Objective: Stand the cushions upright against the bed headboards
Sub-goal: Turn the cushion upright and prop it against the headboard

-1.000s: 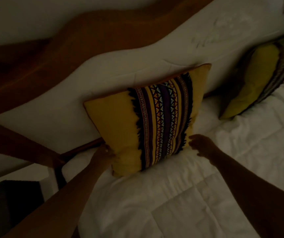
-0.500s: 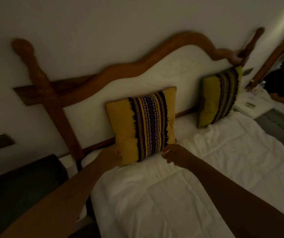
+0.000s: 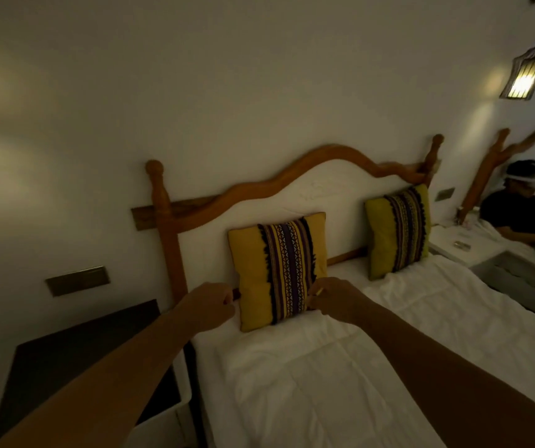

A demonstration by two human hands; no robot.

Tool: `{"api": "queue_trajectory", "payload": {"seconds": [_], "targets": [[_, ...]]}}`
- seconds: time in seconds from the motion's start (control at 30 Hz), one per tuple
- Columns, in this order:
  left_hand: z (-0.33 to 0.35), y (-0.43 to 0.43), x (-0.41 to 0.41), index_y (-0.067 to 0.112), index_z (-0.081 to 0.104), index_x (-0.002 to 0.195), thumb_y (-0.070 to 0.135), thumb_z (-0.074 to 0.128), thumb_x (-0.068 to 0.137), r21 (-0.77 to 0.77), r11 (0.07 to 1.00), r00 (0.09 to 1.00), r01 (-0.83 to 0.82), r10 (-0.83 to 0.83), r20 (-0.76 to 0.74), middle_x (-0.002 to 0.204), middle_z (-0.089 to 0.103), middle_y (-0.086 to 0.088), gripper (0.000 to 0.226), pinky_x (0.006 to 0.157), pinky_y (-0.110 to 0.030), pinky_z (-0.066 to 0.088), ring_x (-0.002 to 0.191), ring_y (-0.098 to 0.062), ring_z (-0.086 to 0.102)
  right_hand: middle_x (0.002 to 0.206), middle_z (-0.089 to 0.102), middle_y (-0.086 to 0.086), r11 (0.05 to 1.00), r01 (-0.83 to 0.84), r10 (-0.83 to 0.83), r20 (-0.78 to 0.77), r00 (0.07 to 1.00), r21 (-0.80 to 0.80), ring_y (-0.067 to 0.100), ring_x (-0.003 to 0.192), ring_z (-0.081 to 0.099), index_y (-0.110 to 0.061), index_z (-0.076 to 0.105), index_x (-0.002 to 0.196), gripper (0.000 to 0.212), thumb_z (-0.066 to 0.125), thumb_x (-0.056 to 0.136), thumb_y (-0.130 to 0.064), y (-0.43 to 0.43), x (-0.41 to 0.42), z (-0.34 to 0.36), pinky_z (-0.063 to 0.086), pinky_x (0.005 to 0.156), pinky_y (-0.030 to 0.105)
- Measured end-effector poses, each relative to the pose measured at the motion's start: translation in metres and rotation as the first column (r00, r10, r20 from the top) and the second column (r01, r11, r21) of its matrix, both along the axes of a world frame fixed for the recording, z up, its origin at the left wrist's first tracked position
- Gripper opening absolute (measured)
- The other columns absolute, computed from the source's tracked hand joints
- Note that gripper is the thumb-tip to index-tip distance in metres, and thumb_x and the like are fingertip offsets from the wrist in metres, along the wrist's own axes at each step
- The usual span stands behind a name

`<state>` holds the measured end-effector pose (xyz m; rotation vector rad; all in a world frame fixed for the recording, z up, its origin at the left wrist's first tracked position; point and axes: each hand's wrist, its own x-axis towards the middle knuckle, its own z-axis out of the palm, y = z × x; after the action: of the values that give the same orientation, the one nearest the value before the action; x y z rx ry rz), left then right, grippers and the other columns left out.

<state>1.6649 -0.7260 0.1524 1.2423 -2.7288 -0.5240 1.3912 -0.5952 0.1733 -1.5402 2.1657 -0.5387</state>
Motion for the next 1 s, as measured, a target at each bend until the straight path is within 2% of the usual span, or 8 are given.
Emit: {"api": "queue_trajectory", "payload": {"seconds": [0.13, 0.2, 0.33, 0.53, 0.6, 0.73, 0.9, 1.0], "targets": [[0.017, 0.01, 0.014, 0.018, 0.055, 0.087, 0.038, 0.055, 0.092, -0.074, 0.997, 1.0, 0.004, -0.001, 0.03, 0.072, 0.048, 0.013, 0.02, 0.055, -0.019, 0.036, 0.067, -0.007, 0.05, 0.089, 0.063, -0.004, 0.999, -0.022, 0.02, -0.072, 0.997, -0.026, 0.004, 0.075, 0.057, -0.019, 0.066, 0.096, 0.025, 0.064, 0.088, -0.043, 0.005, 0.01, 0.013, 0.042, 0.06, 0.02], [0.022, 0.014, 0.018, 0.015, 0.06, 0.095, 0.039, 0.053, 0.093, -0.074, 0.997, 0.999, 0.007, -0.004, 0.041, 0.079, 0.055, 0.009, 0.024, 0.055, -0.018, 0.033, 0.073, -0.009, 0.051, 0.088, 0.06, -0.008, 0.999, -0.026, 0.022, -0.08, 0.997, -0.042, 0.003, 0.077, 0.056, -0.024, 0.064, 0.095, 0.022, 0.063, 0.088, -0.045, 0.006, 0.011, 0.016, 0.041, 0.06, 0.02], [0.025, 0.022, 0.025, 0.013, 0.059, 0.114, 0.042, 0.052, 0.094, -0.098, 0.994, 0.998, -0.038, 0.043, 0.046, 0.113, 0.064, -0.006, 0.036, 0.076, -0.028, 0.046, 0.095, -0.018, 0.058, 0.097, 0.062, -0.002, 0.998, -0.056, 0.053, -0.107, 0.993, -0.024, 0.014, 0.088, 0.06, -0.025, 0.061, 0.098, 0.021, 0.062, 0.089, -0.045, 0.006, 0.014, 0.016, 0.045, 0.069, 0.026], [0.023, 0.03, 0.029, 0.015, 0.042, 0.14, 0.046, 0.043, 0.098, -0.181, 0.979, 0.994, -0.093, 0.103, 0.045, 0.139, 0.051, -0.006, 0.052, 0.101, -0.032, 0.04, 0.125, -0.023, 0.049, 0.1, 0.061, -0.005, 0.987, -0.072, 0.048, -0.171, 0.984, -0.141, 0.013, 0.09, 0.058, -0.02, 0.056, 0.116, 0.041, 0.059, 0.09, -0.052, 0.011, 0.019, 0.011, 0.046, 0.071, 0.027], [0.023, 0.033, 0.028, 0.015, 0.042, 0.14, 0.046, 0.042, 0.099, -0.197, 0.976, 0.993, -0.089, 0.102, 0.06, 0.139, 0.052, -0.007, 0.052, 0.103, -0.033, 0.041, 0.125, -0.023, 0.05, 0.096, 0.058, -0.005, 0.986, -0.09, 0.064, -0.178, 0.982, -0.138, 0.013, 0.089, 0.057, -0.019, 0.056, 0.113, 0.041, 0.058, 0.09, -0.053, 0.013, 0.019, 0.008, 0.046, 0.072, 0.027], [0.02, 0.038, 0.026, 0.016, 0.048, 0.13, 0.048, 0.043, 0.097, -0.199, 0.977, 0.992, -0.072, 0.092, 0.092, 0.126, 0.059, -0.006, 0.046, 0.091, -0.032, 0.047, 0.111, -0.022, 0.057, 0.106, 0.063, 0.001, 0.992, -0.084, 0.068, -0.168, 0.984, -0.091, 0.015, 0.092, 0.058, -0.018, 0.056, 0.116, 0.043, 0.057, 0.091, -0.053, 0.016, 0.016, 0.004, 0.049, 0.075, 0.029], [0.012, 0.027, 0.016, 0.017, 0.053, 0.113, 0.047, 0.044, 0.095, -0.173, 0.984, 0.989, -0.045, 0.068, 0.133, 0.111, 0.063, -0.004, 0.036, 0.083, -0.033, 0.05, 0.097, -0.02, 0.059, 0.117, 0.066, 0.006, 0.998, -0.049, 0.045, -0.135, 0.99, -0.031, 0.022, 0.103, 0.062, -0.016, 0.058, 0.124, 0.041, 0.059, 0.093, -0.044, 0.009, 0.001, -0.004, 0.052, 0.088, 0.033], [0.001, 0.004, 0.005, 0.016, 0.055, 0.111, 0.046, 0.044, 0.095, -0.136, 0.99, 0.987, -0.025, 0.046, 0.154, 0.107, 0.063, -0.004, 0.035, 0.077, -0.03, 0.048, 0.091, -0.018, 0.059, 0.118, 0.066, 0.007, 0.999, -0.041, 0.042, -0.123, 0.991, 0.009, 0.022, 0.102, 0.063, -0.014, 0.059, 0.125, 0.042, 0.06, 0.093, -0.042, -0.006, -0.011, -0.012, 0.052, 0.087, 0.032]]}}
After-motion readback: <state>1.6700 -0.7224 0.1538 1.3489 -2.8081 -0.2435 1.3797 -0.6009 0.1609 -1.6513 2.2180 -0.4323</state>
